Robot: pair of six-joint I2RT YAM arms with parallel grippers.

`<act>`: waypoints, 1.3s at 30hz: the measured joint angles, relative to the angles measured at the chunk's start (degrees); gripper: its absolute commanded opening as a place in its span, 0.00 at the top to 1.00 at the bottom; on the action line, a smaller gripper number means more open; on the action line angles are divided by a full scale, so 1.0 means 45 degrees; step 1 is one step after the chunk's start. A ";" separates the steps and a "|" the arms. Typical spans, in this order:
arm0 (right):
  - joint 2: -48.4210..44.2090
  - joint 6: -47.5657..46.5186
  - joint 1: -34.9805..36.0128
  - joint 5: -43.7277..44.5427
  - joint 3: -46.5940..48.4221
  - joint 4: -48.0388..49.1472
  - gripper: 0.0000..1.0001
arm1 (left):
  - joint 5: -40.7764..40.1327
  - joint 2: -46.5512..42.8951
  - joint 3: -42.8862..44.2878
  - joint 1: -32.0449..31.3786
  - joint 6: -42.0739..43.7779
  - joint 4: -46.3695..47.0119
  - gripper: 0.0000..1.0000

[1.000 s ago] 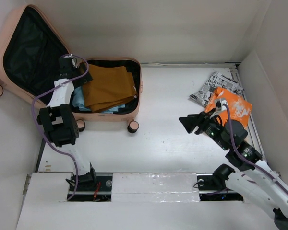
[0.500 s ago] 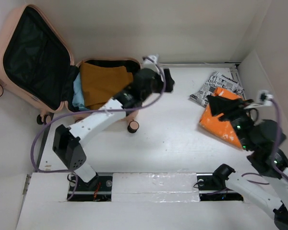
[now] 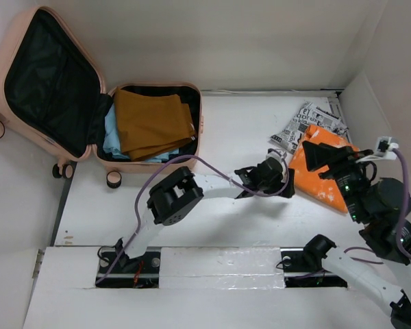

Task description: Pack the luggage

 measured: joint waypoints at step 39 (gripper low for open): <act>0.1909 0.0155 0.0000 -0.2259 -0.2540 0.0923 0.27 | -0.2550 -0.4721 -0.4930 0.5071 -0.0529 0.1855 0.13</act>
